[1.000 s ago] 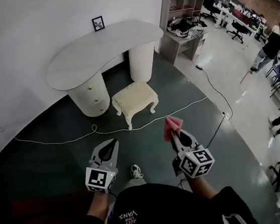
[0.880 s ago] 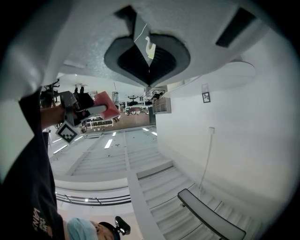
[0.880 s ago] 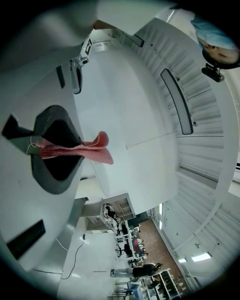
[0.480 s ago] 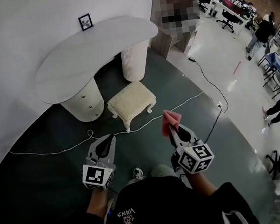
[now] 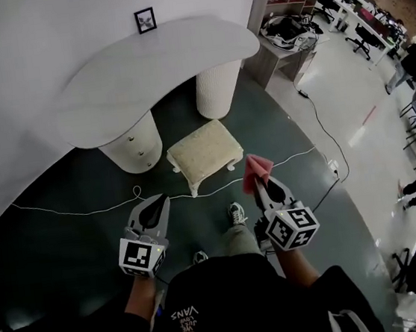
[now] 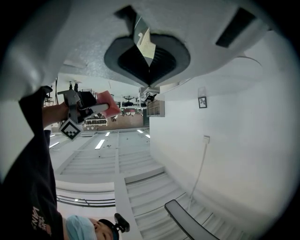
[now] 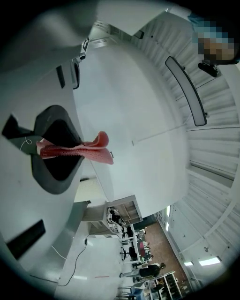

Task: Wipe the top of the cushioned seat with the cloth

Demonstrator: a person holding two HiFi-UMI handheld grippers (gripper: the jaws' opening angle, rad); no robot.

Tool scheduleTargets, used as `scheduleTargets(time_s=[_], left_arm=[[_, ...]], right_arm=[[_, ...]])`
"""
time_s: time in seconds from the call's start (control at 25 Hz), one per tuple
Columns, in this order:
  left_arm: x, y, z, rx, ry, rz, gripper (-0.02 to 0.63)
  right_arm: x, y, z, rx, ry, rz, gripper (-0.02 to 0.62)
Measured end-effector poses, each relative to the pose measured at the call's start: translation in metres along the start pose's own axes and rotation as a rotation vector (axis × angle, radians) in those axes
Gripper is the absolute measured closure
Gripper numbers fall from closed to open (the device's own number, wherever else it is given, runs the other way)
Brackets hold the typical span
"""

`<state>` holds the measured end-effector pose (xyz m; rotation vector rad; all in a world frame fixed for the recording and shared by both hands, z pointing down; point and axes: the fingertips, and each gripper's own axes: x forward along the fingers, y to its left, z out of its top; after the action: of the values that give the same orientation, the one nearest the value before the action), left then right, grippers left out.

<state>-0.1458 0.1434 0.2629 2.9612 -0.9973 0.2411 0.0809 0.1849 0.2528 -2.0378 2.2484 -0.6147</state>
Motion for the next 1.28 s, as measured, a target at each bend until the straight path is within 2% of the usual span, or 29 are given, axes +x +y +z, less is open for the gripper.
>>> scheduleTargets(time_s=[0.32, 0.44, 0.64, 0.8, 0.96, 1.28], left_arm=[[0.080, 0.027, 0.014, -0.042, 0.019, 0.160, 0.589], [0.120, 0.028, 0.019, -0.066, 0.014, 0.198, 0.589], [0.175, 0.027, 0.010, -0.076, 0.054, 0.259, 0.589], [0.200, 0.023, -0.001, -0.116, 0.072, 0.326, 0.589], [0.217, 0.020, -0.015, -0.155, 0.095, 0.339, 0.589], [0.222, 0.034, -0.054, -0.243, 0.108, 0.390, 0.589]], right_arm=[[0.085, -0.047, 0.030, -0.053, 0.099, 0.152, 0.569], [0.116, -0.073, 0.039, -0.070, 0.140, 0.204, 0.569], [0.167, -0.114, 0.038, -0.086, 0.219, 0.283, 0.569], [0.198, -0.136, 0.024, -0.102, 0.291, 0.349, 0.569], [0.231, -0.143, 0.002, -0.110, 0.352, 0.379, 0.569], [0.286, -0.139, -0.078, -0.122, 0.464, 0.386, 0.569]])
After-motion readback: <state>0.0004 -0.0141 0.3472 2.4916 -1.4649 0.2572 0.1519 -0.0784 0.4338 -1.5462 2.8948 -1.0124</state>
